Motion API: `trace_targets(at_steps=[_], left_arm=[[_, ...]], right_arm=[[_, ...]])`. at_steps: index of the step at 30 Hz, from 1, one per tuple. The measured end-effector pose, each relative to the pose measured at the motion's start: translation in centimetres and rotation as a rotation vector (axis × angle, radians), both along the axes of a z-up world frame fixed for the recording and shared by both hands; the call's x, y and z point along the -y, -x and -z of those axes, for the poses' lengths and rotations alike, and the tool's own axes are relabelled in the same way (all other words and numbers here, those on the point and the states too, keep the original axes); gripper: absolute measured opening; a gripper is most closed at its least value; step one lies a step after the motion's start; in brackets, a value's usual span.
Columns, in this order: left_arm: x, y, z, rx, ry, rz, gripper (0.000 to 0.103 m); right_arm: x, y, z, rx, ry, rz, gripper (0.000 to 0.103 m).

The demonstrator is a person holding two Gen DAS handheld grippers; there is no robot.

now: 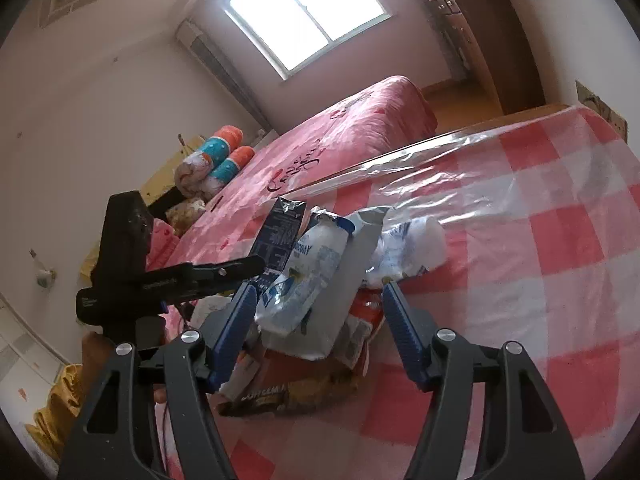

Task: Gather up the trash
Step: 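Grasp the white printed box with the left tool while the right tool grasps the MAGICDAY pouch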

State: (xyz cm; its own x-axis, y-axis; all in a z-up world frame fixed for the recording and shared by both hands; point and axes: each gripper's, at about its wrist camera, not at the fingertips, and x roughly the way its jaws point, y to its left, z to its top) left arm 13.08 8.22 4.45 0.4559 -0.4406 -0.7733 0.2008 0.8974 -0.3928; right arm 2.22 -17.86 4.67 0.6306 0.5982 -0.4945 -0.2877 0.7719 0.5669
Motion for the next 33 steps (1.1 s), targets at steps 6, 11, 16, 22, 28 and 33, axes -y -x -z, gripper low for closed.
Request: trace_targets(at_steps=[6, 11, 16, 22, 28, 33], left_arm=[[0.4, -1.4, 1.3, -0.015, 0.019, -0.009, 0.066], [0.9, -1.6, 1.5, 0.0, 0.025, -0.016, 0.065], [2.9, -0.4, 1.2, 0.031, -0.039, 0.042, 0.064], [5.1, 2.0, 1.1, 0.049, -0.065, 0.115, 0.064], [6.7, 4.0, 0.9, 0.058, -0.054, 0.15, 0.064], [7.3, 5.6, 0.8, 0.064, -0.044, 0.159, 0.064]], right_arm=[[-1.1, -1.3, 0.1, -0.005, 0.02, -0.016, 0.066], [-1.4, -2.0, 0.0, 0.003, 0.013, -0.013, 0.066], [-1.9, -1.8, 0.0, 0.012, 0.036, -0.009, 0.067], [-0.4, -0.5, -0.2, 0.032, 0.073, 0.041, 0.059], [1.4, 1.2, 0.6, -0.005, 0.118, 0.094, 0.053], [2.2, 2.7, 0.8, -0.001, 0.134, 0.115, 0.053]])
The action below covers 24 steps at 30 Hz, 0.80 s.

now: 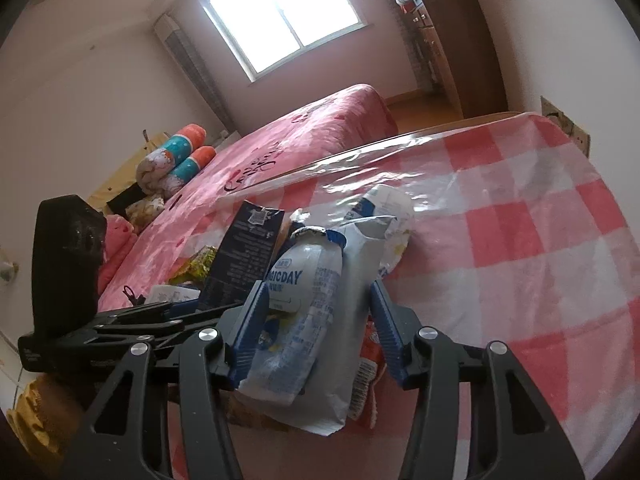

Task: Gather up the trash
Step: 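Grasp the white printed box with the left tool while the right tool grasps the MAGICDAY pouch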

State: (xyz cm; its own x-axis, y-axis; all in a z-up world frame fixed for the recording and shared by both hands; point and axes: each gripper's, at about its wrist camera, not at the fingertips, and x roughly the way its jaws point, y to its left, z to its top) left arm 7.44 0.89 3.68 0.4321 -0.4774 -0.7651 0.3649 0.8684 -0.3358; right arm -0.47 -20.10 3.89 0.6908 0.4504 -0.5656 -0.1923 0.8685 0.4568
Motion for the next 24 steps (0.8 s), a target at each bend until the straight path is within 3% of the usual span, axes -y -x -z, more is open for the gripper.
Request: trace_targets(at_steps=[6, 11, 13, 19, 24], left_arm=[[0.4, 1.9, -0.5, -0.001, 0.036, 0.012, 0.064], [0.4, 3.1, -0.9, 0.001, 0.058, -0.001, 0.064], [-0.3, 3.4, -1.2, 0.005, 0.07, -0.032, 0.064], [-2.4, 4.6, -2.5, 0.07, 0.009, -0.123, 0.064], [-4.0, 5.9, -3.4, 0.117, -0.045, -0.157, 0.064]], right_arm=[[0.2, 1.7, -0.1, 0.014, 0.059, 0.032, 0.053], [0.0, 2.4, -1.2, 0.048, 0.051, 0.064, 0.065], [0.1, 2.0, -1.1, 0.042, 0.031, 0.075, 0.075], [-1.3, 1.3, -1.2, 0.051, 0.049, 0.05, 0.078], [-3.6, 0.8, -0.9, 0.063, 0.186, 0.061, 0.081]])
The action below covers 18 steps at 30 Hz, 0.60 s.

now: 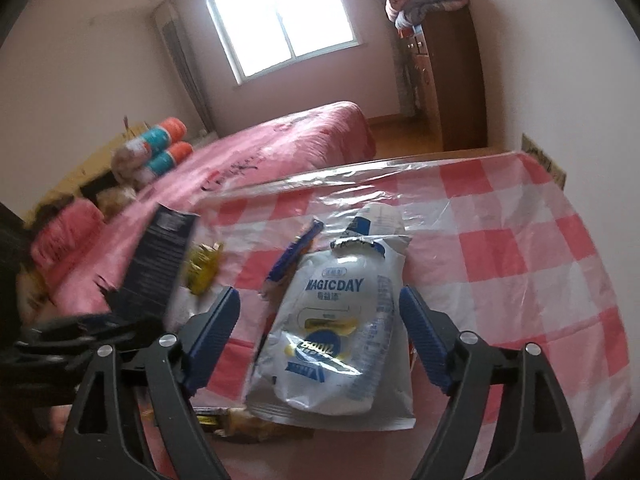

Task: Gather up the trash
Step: 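Grasp the white printed box with the left tool while the right tool grasps the MAGICDAY pouch, then carry the white box and MAGICDAY pouch over the pink bucket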

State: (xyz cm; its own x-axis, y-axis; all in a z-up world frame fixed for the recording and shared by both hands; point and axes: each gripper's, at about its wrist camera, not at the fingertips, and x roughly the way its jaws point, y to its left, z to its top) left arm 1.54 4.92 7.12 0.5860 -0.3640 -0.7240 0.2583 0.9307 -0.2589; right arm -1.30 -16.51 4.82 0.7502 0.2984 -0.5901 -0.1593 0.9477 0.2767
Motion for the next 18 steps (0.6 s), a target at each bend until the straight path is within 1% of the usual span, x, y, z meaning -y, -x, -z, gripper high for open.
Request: trace_targets(at_steps=[2, 3, 4, 6, 13, 18], left_arm=[[-0.5, 0.6, -0.2, 0.014, -0.017, -0.01, 0.064], [-0.8, 0.8, -0.3, 0.018, -0.021, -0.014, 0.064], [-1.1, 1.3, -0.3, 0.021, -0.024, -0.017, 0.064], [-1.4, 1.8, -0.3, 0.024, -0.03, -0.024, 0.064], [-3.4, 3.8, -0.2, 0.029, -0.021, -0.061, 0.064], [-4.7, 5.2, -0.1, 0.023, -0.01, -0.078, 0.064]], right_arm=[[-0.7, -0.1, 0.4, 0.0, 0.061, 0.01, 0.081], [-0.9, -0.1, 0.7, 0.001, 0.089, 0.017, 0.079], [-1.0, -0.2, 0.8, -0.001, 0.101, 0.022, 0.071], [-0.6, -0.2, 1.2, -0.007, 0.107, 0.029, 0.062], [0.9, 1.0, 1.3, 0.002, 0.069, 0.028, 0.061], [1.6, 2.8, 0.3, 0.033, 0.037, 0.022, 0.061]])
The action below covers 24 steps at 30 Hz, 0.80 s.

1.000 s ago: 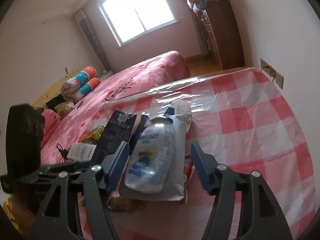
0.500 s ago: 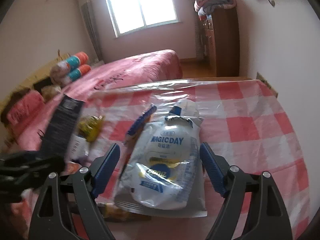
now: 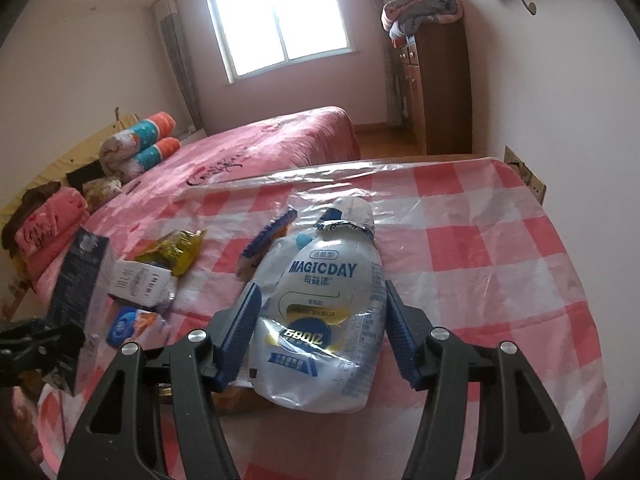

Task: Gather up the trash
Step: 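Carry the white box and MAGICDAY pouch over the pink bucket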

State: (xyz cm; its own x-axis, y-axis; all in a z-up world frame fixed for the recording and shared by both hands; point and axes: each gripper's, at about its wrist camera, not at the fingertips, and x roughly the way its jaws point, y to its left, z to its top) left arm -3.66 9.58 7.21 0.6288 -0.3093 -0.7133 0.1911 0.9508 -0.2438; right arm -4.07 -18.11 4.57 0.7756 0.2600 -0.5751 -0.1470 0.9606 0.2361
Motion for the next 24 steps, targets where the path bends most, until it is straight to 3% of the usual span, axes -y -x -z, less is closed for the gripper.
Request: trace_targets(at_steps=[12, 24], left_arm=[[-2.6, 3.3, 0.0, 0.007, 0.014, -0.042, 0.064], [-7.3, 7.7, -0.2, 0.022, 0.028, -0.132, 0.064]], right_arm=[[-1.7, 4.1, -2.4, 0.034, -0.065, -0.079, 0.061], [-9.3, 8.3, -2.7, 0.008, -0.116, -0.307, 0.061]])
